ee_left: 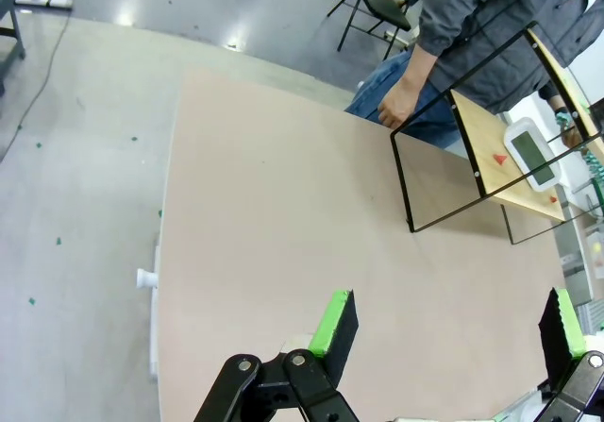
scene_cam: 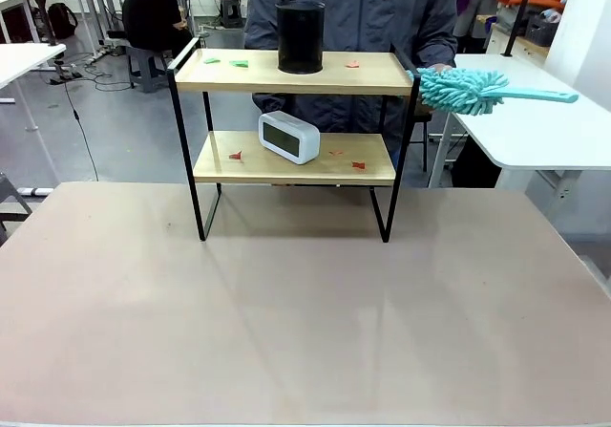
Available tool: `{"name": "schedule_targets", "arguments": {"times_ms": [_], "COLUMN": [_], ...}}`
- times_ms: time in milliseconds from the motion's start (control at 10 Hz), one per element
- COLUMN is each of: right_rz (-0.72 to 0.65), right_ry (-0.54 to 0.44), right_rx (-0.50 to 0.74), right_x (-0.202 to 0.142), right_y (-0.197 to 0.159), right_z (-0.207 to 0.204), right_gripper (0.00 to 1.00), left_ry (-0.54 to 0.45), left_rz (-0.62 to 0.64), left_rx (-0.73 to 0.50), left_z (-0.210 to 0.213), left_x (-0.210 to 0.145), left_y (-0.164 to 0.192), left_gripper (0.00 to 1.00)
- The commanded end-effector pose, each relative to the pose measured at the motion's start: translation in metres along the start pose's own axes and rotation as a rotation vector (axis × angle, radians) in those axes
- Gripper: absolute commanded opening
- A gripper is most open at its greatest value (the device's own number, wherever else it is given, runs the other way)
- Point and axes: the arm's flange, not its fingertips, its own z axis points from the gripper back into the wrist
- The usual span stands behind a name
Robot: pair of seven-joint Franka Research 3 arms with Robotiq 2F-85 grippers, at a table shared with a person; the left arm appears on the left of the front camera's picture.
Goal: Clean the shelf.
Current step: Pick up the Duster from the human.
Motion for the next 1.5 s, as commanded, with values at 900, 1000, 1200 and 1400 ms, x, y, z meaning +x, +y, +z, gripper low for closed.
{"name": "schedule_targets", "arguments": {"times_ms": [900, 1000, 1200, 1400], "right_rz": [-0.245, -0.256, -0.306, -0.395], "right_ry": [0.278, 0.306, 0.346, 0.381], "right_rx": [0.149, 0.163, 0.185, 0.177], "right_x": [0.085, 0.085, 0.087, 0.093], "right_y": [0.017, 0.02, 0.02, 0.017], "right_z": [-0.171, -0.176, -0.181, -0.182], "right_gripper": [1.0, 1.0, 1.0, 1.0], "left_ry": [-0.019, -0.019, -0.019, -0.019], "left_rz": [-0.025, -0.025, -0.025, -0.025], "left_rx": [-0.019, -0.019, -0.019, -0.019], "left_z": [-0.001, -0.001, -0.001, -0.001], "left_x": [0.002, 0.002, 0.002, 0.002], "left_y": [0.002, 0.002, 0.002, 0.002], "left_gripper": [1.0, 1.0, 1.0, 1.0]}}
